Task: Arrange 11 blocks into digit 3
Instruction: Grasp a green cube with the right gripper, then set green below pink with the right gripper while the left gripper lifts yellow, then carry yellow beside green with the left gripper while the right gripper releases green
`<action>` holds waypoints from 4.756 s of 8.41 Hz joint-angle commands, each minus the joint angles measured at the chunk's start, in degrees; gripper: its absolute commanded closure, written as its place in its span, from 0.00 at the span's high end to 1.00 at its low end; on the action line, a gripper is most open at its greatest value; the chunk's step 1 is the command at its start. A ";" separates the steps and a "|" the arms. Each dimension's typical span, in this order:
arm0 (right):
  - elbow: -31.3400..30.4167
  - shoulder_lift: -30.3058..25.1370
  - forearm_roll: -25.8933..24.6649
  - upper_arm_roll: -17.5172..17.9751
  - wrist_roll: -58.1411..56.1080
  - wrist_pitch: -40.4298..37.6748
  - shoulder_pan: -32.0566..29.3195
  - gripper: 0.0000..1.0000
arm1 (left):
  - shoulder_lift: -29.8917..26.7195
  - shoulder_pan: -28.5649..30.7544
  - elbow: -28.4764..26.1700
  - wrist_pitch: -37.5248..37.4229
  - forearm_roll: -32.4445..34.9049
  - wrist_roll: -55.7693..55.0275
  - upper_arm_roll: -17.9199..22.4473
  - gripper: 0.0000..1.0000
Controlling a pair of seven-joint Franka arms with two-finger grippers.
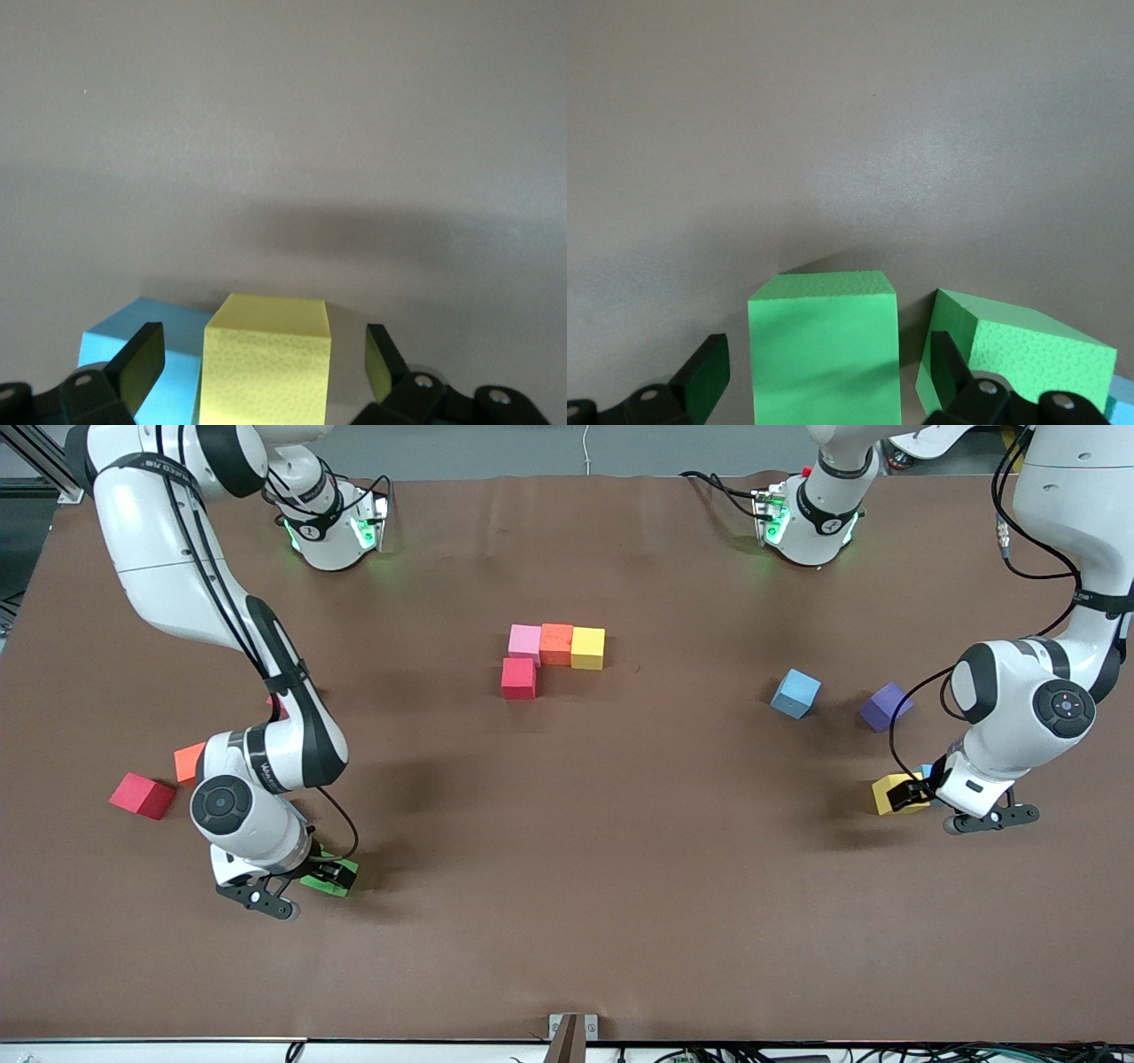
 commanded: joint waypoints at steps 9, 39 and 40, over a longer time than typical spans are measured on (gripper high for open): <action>0.44 -0.73 -1.03 0.87 -4.16 -4.39 0.49 0.03 | -0.91 -0.07 -4.92 3.64 -0.20 1.06 1.25 1.00; -33.47 -20.78 -5.16 12.65 19.31 7.80 23.88 0.27 | -3.82 -15.69 9.31 -15.52 -1.62 -56.63 -6.31 0.26; -33.39 -20.78 -5.16 12.65 19.31 7.80 23.88 0.33 | -3.73 -18.15 9.48 -15.52 -1.61 -61.21 -6.31 0.26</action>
